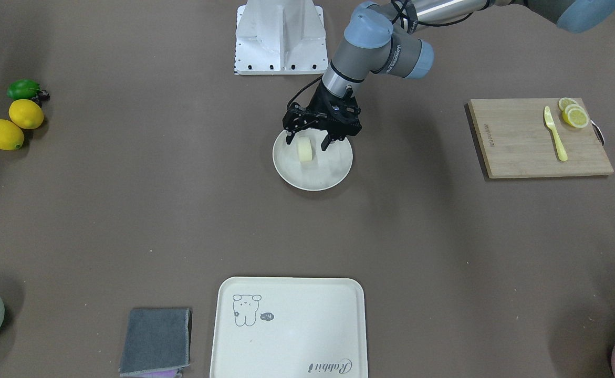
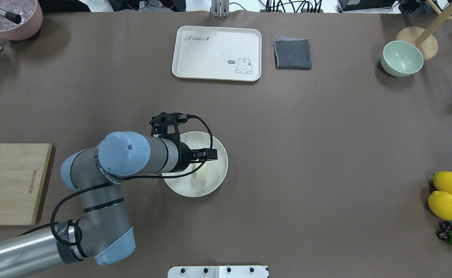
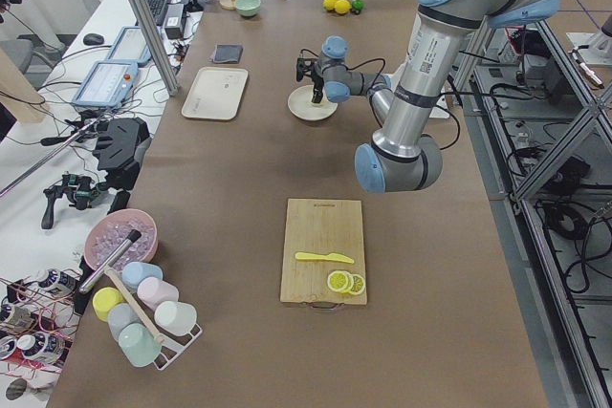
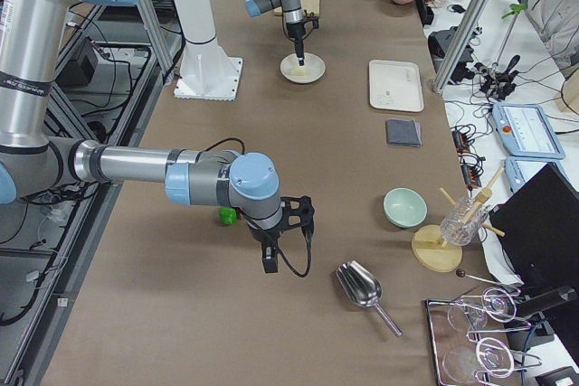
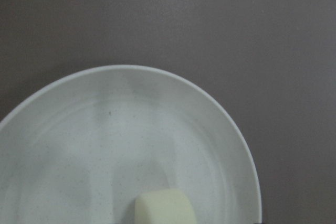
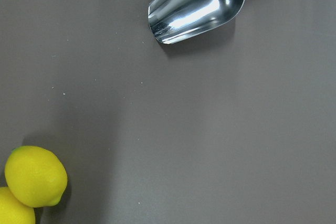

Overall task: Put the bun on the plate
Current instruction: 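Open the left gripper and withdraw the left arm from the plate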

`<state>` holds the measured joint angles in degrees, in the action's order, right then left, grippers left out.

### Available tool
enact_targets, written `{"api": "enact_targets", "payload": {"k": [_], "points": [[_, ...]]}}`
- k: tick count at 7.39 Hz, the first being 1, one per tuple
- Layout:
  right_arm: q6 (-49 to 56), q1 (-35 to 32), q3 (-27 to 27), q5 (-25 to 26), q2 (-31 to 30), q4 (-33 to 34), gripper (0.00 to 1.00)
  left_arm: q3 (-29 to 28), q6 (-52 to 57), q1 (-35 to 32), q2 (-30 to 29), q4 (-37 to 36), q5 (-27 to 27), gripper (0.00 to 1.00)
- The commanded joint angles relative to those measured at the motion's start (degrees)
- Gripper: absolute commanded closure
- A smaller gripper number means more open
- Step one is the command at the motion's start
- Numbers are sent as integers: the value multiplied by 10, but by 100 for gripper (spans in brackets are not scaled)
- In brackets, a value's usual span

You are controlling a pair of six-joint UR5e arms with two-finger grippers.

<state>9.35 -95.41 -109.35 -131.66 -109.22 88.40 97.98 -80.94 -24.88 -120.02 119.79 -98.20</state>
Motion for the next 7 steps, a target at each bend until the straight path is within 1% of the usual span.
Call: {"api": "enact_targets", "payload": {"k": [1,2,3,4,5,6,7], "points": [[2,-1,11,0,0,0,0,108,38,-73,48,-141,-55,3],[1,-3,17,0,0,0,0,159,140,-117,84,-212,-93,3],[-6,-1,19,0,1,1,0,193,233,-181,114,-271,-133,3],[-7,-1,24,-2,1,1,0,206,342,-262,132,-324,-187,3],[-11,-1,27,0,5,1,0,201,474,-345,151,-370,-246,3],[-40,-1,28,1,9,-1,0,192,607,-424,171,-415,-273,3],[-71,0,28,2,23,1,0,172,705,-495,172,-469,-275,3]]}}
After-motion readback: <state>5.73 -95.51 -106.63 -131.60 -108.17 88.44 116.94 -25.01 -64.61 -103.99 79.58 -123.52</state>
